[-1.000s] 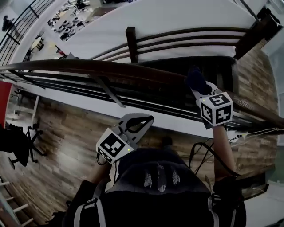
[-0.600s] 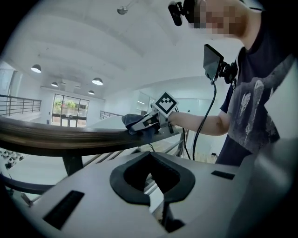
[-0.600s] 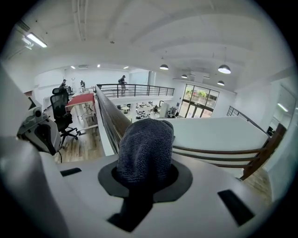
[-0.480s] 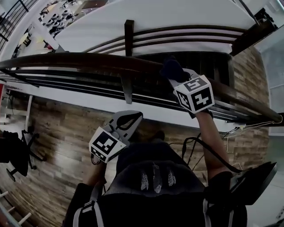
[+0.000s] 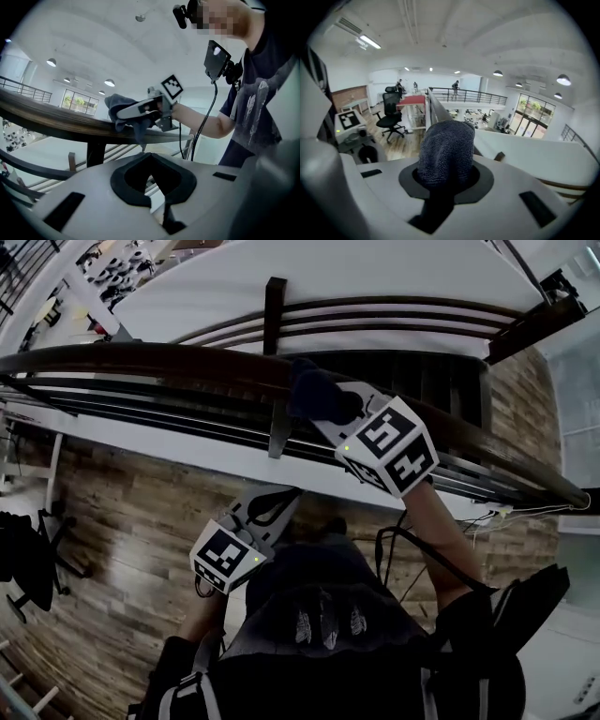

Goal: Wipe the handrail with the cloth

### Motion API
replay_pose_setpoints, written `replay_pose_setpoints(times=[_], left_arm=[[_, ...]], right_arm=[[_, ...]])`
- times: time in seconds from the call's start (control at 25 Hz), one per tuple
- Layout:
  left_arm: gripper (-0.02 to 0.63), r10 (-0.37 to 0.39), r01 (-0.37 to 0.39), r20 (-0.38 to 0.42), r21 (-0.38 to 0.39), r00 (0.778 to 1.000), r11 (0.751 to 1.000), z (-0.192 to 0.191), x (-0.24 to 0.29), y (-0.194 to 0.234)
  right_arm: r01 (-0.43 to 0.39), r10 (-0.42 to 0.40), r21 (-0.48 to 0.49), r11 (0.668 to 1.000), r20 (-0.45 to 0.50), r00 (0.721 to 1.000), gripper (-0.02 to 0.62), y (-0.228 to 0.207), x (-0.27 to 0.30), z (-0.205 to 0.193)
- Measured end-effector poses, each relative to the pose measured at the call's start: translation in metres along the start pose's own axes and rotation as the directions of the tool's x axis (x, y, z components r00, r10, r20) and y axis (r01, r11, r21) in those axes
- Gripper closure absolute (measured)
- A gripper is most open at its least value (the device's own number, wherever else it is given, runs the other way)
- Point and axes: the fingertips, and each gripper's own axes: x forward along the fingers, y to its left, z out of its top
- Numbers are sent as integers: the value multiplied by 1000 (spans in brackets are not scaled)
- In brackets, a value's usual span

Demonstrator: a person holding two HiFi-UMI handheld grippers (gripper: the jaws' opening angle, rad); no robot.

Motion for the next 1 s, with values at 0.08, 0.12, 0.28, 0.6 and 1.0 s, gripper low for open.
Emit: replay_pose_setpoints(times=[0.08,0.12,0.28,0.6,1.0], left_arm=[[600,13,-14,-22,-17,1000,1000,-9,-2,5],[600,19,-20,-32,-29,999,999,-14,-4,8],[600,27,-31,-101,-43,995,999,-32,-14,16],[600,22,-25,-192,-14,981,1000,-41,-12,24],[600,-155,147,-201,-52,967,988,-44,74,-11]], right_arm=[[-70,68,65,995,34,997,528,25,1,-27],[-68,66,118,991,19,998,528,26,9,-54],[137,-125,288,948,-59,990,528,-16,74,-148],[229,-198,304,925,-130,972,528,-43,158,-182],[363,-290,407,838,-232,928,528,-112,68,-290]])
